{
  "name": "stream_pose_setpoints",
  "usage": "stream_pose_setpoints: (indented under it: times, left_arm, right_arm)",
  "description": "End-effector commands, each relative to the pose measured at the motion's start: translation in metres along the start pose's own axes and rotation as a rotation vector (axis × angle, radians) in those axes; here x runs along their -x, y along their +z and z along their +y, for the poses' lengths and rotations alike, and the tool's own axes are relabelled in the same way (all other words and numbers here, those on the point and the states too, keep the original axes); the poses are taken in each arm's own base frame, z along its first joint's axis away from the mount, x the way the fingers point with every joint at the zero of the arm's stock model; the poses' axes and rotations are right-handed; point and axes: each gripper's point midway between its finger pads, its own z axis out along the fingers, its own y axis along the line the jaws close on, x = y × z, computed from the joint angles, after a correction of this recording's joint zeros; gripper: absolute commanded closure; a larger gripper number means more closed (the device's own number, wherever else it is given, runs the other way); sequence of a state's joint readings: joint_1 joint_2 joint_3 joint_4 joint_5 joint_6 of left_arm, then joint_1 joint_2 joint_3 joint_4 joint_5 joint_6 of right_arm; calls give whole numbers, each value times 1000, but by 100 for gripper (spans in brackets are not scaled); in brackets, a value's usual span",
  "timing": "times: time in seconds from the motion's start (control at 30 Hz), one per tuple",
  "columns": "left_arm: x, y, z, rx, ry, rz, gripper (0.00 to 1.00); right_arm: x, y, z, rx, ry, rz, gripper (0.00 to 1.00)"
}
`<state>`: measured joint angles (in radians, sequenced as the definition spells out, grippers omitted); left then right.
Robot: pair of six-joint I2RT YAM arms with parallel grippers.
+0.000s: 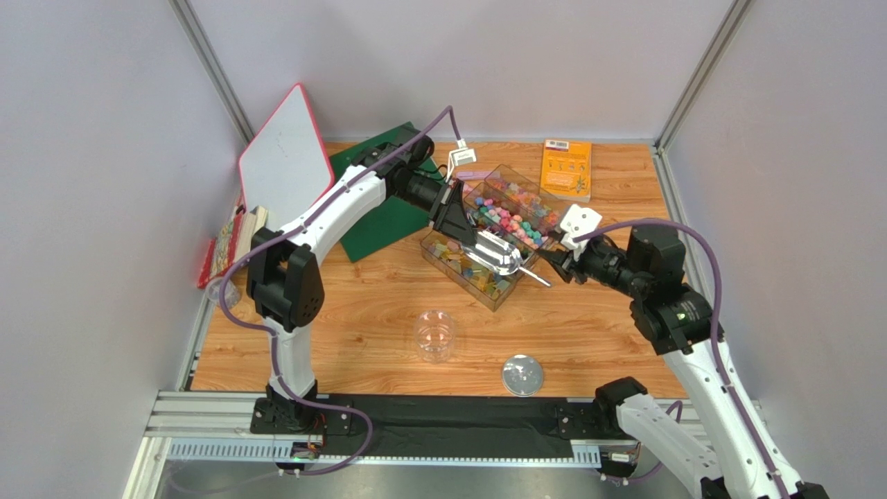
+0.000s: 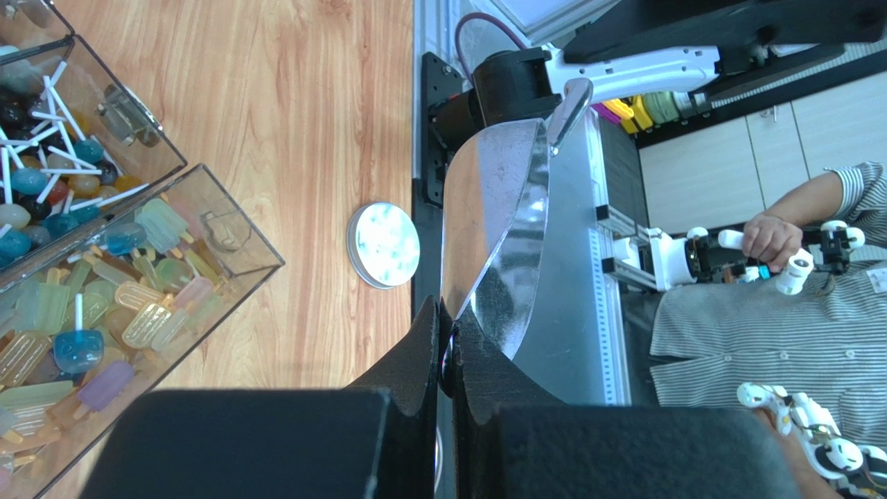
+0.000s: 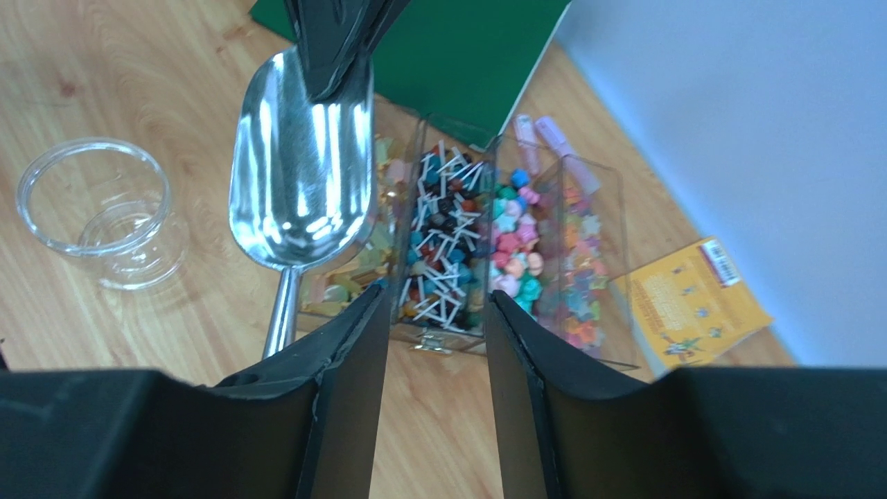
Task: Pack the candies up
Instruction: Pick up the spatula from the center of the board.
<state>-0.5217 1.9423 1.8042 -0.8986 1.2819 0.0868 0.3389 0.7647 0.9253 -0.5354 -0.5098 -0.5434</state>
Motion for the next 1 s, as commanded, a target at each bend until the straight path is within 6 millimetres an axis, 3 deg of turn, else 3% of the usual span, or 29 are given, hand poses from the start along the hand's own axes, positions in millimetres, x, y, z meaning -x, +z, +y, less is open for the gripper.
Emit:
stream_pose_setpoints:
  times: [0.0,0.1,0.3,0.77,0.97]
  left_arm:
    - [6,-3,-19,-35,71,-17,100]
    - [7,-3,-16,-23,77,-15,100]
    - [11,-3,-12,-4,86,-16,100]
    - [24,-2,-11,-2,95,-35,100]
    - [23,-3,-13,-5,94,-36,100]
  right_arm:
    - [59,-23,-29,-130,-89,-129,57]
    - [69,-25,-13,-35,-61,-147,59]
    - [37,-21,22,132,-8,-61,59]
    - [6,-5,35,225,32,43,47]
    - [1,5,30,215,28,47,50]
